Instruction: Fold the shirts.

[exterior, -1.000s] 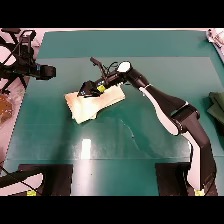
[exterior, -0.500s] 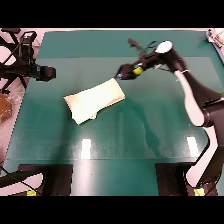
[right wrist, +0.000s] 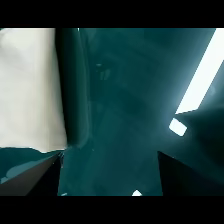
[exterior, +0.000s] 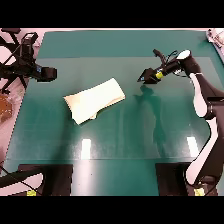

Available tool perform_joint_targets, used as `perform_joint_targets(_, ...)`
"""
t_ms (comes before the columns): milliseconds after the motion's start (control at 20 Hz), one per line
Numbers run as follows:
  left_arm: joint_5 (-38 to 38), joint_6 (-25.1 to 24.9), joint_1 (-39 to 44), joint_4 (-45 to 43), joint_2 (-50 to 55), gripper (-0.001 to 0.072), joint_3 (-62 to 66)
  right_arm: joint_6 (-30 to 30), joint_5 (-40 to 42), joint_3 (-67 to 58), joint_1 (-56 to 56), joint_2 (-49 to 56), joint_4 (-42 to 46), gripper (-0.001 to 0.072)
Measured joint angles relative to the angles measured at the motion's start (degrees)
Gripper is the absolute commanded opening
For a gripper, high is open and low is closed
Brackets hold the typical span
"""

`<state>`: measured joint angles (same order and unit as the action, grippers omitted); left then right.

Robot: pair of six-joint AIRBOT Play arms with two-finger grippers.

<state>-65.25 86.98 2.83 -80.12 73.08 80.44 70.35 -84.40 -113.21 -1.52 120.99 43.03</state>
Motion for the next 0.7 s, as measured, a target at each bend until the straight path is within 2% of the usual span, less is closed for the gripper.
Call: perform_joint_targets(700, -0.79, -0.31, -0.02, 1.07, 0.00, 0.0024, 0.00, -1.81, 6.27, -3.48, 11.72, 6.54, -6.60, 0.0669)
